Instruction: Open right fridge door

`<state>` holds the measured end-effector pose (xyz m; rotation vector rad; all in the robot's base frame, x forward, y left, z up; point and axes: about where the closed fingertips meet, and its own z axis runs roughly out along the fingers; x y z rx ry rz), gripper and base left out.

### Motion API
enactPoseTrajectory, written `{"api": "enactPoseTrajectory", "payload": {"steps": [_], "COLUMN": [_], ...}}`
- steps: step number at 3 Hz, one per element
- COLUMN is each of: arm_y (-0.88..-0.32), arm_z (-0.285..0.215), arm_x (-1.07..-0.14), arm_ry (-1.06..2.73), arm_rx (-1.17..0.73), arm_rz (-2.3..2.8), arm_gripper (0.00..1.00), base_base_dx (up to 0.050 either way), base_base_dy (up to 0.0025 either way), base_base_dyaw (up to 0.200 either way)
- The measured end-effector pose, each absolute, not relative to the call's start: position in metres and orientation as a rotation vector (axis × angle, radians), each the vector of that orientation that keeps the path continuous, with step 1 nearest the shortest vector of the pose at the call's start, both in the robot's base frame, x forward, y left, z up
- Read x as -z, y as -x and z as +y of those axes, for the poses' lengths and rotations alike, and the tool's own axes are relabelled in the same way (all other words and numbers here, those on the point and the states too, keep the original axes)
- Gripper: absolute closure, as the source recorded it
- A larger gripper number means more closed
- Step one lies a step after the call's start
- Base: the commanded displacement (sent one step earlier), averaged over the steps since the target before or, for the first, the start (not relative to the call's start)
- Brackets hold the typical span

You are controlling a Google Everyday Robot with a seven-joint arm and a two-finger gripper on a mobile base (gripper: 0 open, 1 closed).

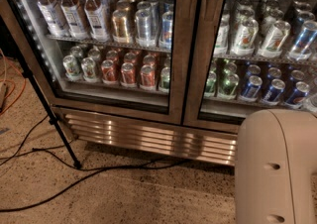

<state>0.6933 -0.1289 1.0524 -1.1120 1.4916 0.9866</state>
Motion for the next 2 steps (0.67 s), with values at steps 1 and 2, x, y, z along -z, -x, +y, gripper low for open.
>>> {"api": "enactPoseTrajectory", "payload": {"steps": [1, 2], "arm_y": [-0.6935, -0.6938], "arm_z": [-0.1291, -0.1290], "arm_x": [-1.0521, -1.0517], "arm_ry": [1.112, 1.111], "arm_rx": [-0.986, -0.986], "arm_rz": [1.492, 1.492], "arm_gripper": [1.00, 1.00], "base_base_dx": [0.000, 0.000], "base_base_dy": [0.00000, 0.00000], "base_base_dyaw": [0.000, 0.000]}}
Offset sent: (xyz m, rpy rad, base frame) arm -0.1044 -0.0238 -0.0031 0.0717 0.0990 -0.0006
